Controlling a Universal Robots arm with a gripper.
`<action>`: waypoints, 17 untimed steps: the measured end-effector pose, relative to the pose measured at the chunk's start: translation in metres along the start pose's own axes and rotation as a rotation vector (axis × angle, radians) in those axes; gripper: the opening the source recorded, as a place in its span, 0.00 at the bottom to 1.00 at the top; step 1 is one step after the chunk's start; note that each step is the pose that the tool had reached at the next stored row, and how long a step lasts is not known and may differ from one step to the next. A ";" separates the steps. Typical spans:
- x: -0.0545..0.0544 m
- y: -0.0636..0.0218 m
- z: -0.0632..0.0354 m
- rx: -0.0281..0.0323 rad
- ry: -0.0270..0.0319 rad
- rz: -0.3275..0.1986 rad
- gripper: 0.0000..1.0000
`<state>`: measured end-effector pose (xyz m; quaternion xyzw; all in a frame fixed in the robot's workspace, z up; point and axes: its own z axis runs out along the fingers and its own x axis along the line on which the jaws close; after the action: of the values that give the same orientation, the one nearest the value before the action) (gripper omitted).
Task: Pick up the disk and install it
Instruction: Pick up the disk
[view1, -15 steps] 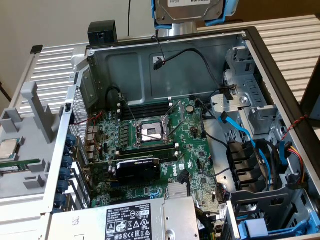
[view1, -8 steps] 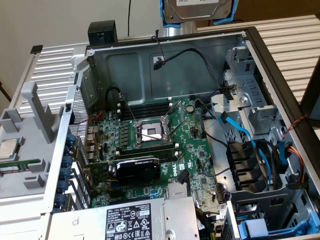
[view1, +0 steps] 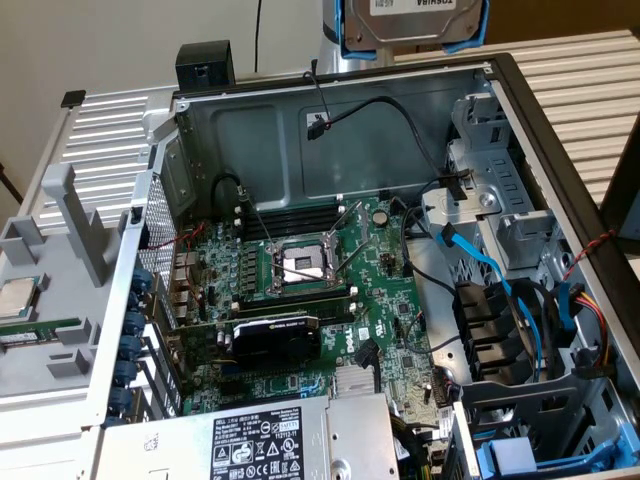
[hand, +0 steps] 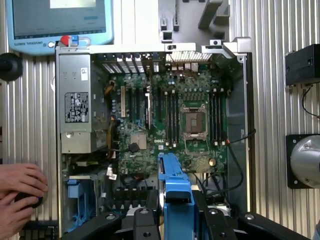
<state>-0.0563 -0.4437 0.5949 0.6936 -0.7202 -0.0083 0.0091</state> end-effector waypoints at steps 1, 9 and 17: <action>0.002 -0.0001 0.0000 0.0000 -0.0001 0.001 0.36; 0.023 -0.0014 0.0011 0.0000 -0.0003 0.007 0.36; 0.045 -0.0058 0.0039 0.0000 -0.0010 0.009 0.36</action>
<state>-0.0523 -0.4888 0.5909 0.6903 -0.7234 -0.0086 0.0088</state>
